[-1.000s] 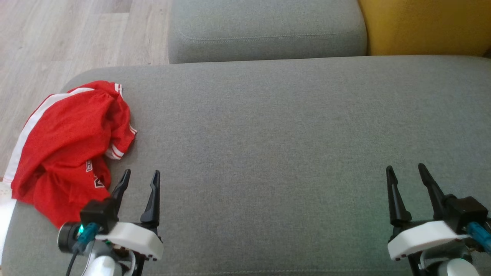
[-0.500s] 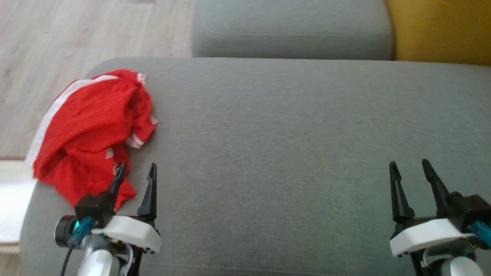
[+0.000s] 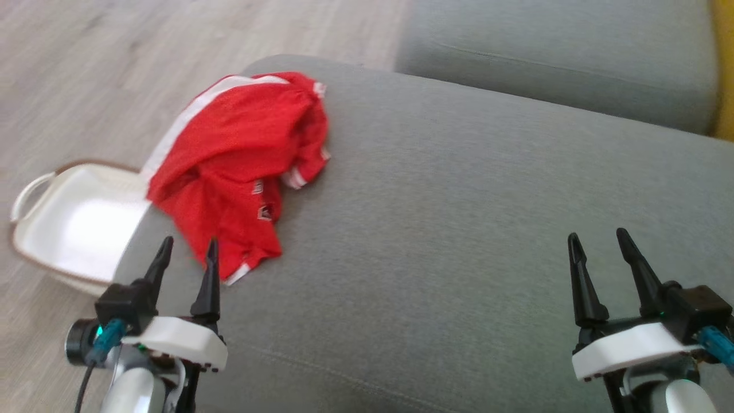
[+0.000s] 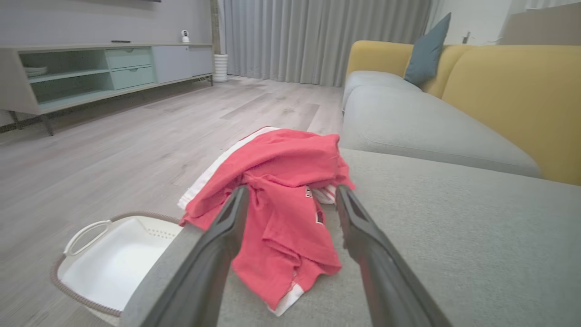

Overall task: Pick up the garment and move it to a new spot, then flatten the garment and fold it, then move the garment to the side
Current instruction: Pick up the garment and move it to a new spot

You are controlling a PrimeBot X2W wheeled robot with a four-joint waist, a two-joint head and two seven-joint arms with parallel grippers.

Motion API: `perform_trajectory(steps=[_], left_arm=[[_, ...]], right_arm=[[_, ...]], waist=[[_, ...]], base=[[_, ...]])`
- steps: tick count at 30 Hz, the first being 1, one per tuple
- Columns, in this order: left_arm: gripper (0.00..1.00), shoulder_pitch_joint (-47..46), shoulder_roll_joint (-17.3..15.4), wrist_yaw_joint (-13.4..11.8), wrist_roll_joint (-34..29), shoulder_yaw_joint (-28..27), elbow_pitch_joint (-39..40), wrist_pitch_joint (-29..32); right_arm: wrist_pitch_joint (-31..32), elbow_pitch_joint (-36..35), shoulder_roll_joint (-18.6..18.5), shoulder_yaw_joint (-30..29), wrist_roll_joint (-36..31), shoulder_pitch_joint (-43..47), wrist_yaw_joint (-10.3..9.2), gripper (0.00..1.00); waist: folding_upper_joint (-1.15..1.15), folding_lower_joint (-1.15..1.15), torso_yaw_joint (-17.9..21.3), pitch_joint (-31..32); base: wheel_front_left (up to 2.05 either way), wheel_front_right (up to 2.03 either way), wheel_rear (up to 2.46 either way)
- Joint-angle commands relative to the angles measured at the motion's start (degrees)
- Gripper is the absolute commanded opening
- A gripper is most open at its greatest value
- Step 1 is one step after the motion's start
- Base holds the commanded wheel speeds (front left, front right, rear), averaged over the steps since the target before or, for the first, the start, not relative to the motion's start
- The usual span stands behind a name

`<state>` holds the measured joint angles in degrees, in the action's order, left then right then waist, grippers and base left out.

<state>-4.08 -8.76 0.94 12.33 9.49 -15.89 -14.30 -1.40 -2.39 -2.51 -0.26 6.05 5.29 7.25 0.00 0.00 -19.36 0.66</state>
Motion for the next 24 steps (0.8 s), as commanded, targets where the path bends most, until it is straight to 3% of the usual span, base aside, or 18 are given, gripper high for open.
perform_trajectory(steps=[1,16,24], left_arm=[[1.00,-3.5,-1.3,-0.3,0.5,-2.5,2.2,-0.7],[1.00,-3.4,-1.2,-0.7,1.0,-2.4,2.6,-0.7],[1.00,-8.5,-1.7,1.8,1.8,-1.6,0.6,-0.5]], right_arm=[[0.2,-2.3,-0.4,1.4,0.2,-2.9,0.24,1.00],[1.1,-3.0,-0.4,1.7,0.1,-3.0,0.24,1.00],[3.5,-5.6,-1.0,2.0,-1.6,-5.2,0.24,1.00]], waist=[[0.00,0.00,-2.7,-0.3],[0.00,0.00,-3.6,-1.3],[0.00,0.00,-1.9,-7.6]], base=[[0.00,0.00,0.00],[0.00,0.00,0.00],[0.00,0.00,0.00]])
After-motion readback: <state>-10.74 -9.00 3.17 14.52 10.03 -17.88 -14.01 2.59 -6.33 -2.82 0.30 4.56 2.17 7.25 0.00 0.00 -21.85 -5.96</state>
